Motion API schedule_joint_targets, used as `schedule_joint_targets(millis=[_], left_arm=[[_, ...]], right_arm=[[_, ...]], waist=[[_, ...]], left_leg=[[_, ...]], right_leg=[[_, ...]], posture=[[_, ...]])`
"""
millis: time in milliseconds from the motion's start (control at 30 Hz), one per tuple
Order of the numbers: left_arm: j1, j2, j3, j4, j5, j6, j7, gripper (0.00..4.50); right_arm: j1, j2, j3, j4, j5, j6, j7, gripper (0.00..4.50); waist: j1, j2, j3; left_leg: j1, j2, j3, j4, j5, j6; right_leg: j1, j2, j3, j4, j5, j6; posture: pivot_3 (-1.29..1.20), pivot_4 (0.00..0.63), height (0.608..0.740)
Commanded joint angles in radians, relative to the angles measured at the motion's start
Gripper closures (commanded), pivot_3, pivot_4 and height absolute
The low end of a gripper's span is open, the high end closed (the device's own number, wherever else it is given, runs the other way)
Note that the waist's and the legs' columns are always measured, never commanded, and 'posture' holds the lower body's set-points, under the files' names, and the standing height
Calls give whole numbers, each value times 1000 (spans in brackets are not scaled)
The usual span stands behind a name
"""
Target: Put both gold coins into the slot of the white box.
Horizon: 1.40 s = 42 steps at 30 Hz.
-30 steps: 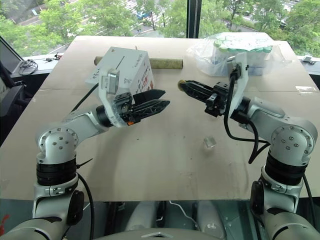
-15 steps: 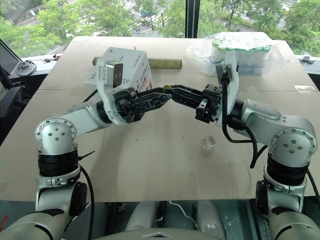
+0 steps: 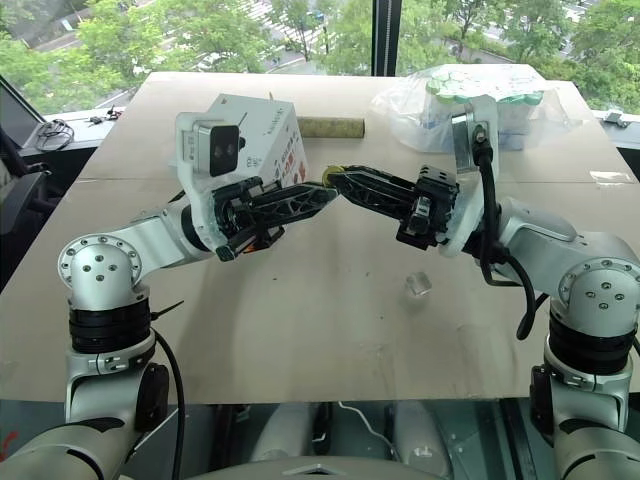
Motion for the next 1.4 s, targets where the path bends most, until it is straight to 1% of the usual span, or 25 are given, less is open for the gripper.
schedule_joint_targets(millis=[33,133,167,233,300,600,667,733,767,800,1033,1167,1267,1400], left_arm=[[-11,29,25,1,-41,5,4,4444],[-17,40,23,4,-45,2,6,4444],[-19,43,22,4,-47,2,8,4228],[-18,46,11,-13,-14,-16,3,3582],[-18,44,5,-16,-4,-19,12,2698],[-19,43,-5,-16,3,-20,-17,2698],[-18,43,-5,-15,-4,-17,-20,3078],[-20,42,-3,-10,-10,-15,-20,3750],[-23,38,-1,-2,-22,-12,-16,4286],[-26,38,0,2,-27,-10,-15,4450],[-20,45,2,7,-34,-9,-19,4450],[-4,55,-1,4,-9,-17,-34,4450],[2,59,2,-5,21,-35,-42,4500],[6,62,30,1,32,-59,-25,4500]], right_arm=[[8,-24,9,-14,100,-33,-14,4500],[10,-46,24,-14,128,-45,-22,4500],[10,-51,29,-15,135,-50,-25,4500],[12,-59,38,-18,147,-61,-30,4500],[13,-67,43,-19,155,-72,-33,4500],[10,-87,71,-24,157,-104,-38,4500],[9,-87,74,-24,153,-111,-39,4500],[9,-90,81,-26,147,-115,-37,4500],[10,-92,84,-28,147,-117,-36,4500],[10,-94,87,-30,146,-119,-35,4500],[31,-111,101,-53,117,-114,-3,4500],[36,-102,93,-56,33,-147,41,4500],[47,-115,82,-64,14,-151,92,3564],[53,-152,76,-87,-86,-160,116,1647]], waist=[[-1,0,0],[-1,0,0],[0,0,0],[0,0,0],[0,0,0],[0,0,0],[0,0,0],[0,0,0],[0,0,0],[1,0,0],[1,0,0],[0,0,0],[1,0,0],[2,0,0]], left_leg=[[0,0,0,0,0,0],[0,0,0,0,0,0],[0,0,0,0,0,0],[0,0,0,0,0,0],[0,0,0,0,0,0],[0,0,0,0,0,0],[0,0,0,0,0,0],[0,0,0,0,0,0],[0,0,0,0,0,0],[0,0,0,0,0,0],[0,0,0,0,0,0],[0,0,0,0,0,0],[0,0,0,0,0,0],[0,0,0,0,0,0]], right_leg=[[0,0,0,0,0,0],[0,0,0,0,0,0],[0,0,0,0,0,0],[0,0,0,0,0,0],[0,0,0,0,0,0],[0,0,0,0,0,0],[0,0,0,0,0,0],[0,0,0,0,0,0],[0,0,0,0,0,0],[0,0,0,0,0,0],[0,0,0,0,0,0],[0,1,0,-1,0,0],[0,1,0,-1,0,0],[0,0,0,-1,0,0]], posture=[[0,150,740],[0,150,740],[0,150,740],[0,150,740],[0,150,740],[0,150,740],[0,150,740],[0,150,740],[0,150,740],[0,150,740],[0,150,740],[0,150,740],[0,150,740],[0,150,740]])
